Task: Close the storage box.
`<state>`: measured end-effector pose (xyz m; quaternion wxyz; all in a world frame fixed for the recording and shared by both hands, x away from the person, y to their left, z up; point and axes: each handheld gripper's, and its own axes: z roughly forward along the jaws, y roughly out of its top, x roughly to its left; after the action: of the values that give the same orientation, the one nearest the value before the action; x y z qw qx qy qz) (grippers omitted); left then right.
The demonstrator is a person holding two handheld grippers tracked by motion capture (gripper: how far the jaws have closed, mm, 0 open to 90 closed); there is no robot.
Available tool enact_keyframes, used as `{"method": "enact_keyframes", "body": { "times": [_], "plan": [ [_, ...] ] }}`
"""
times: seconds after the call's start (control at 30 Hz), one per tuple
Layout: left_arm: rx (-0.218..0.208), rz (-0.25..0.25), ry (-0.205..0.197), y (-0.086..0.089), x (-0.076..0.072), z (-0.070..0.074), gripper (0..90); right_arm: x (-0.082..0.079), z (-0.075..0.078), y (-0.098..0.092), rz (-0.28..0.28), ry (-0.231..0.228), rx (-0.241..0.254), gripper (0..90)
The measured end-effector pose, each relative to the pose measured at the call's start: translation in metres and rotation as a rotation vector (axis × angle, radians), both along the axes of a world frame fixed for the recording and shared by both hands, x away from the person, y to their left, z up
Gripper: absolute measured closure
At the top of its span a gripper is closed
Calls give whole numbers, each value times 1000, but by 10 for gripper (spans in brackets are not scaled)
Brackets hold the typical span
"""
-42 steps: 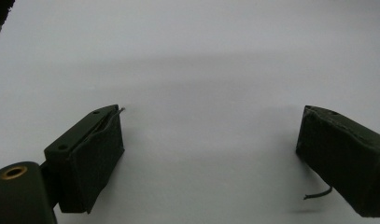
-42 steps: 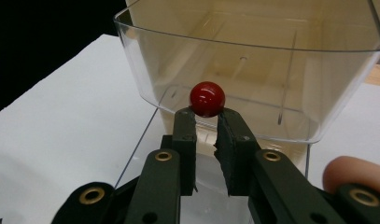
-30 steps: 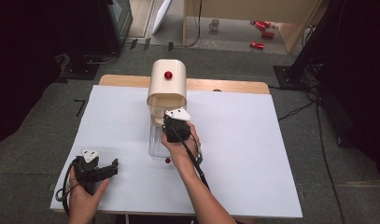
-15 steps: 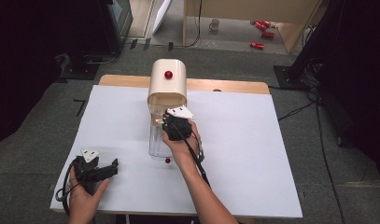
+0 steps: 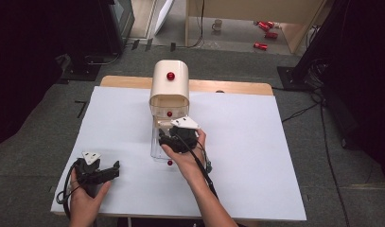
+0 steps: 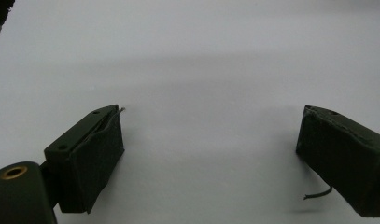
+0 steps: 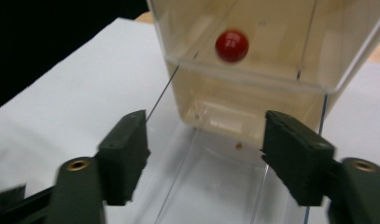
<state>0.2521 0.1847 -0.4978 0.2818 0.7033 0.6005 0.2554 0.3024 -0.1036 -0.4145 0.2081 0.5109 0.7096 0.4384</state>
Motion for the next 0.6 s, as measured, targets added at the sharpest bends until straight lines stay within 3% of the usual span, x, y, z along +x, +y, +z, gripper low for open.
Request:
{"method": "enact_keyframes", "body": {
  "times": [0.17, 0.37, 0.6],
  "plan": [
    [0, 0, 1, 0, 0, 0, 73, -18, -5, -5, -4, 17, -1, 193],
    [-1, 1, 1, 0, 0, 0, 73, -41, -14, -10, -14, 12, -9, 178],
    [-1, 0, 1, 0, 0, 0, 73, -63, -25, -13, -24, 30, 28, 177]
  ]
}}
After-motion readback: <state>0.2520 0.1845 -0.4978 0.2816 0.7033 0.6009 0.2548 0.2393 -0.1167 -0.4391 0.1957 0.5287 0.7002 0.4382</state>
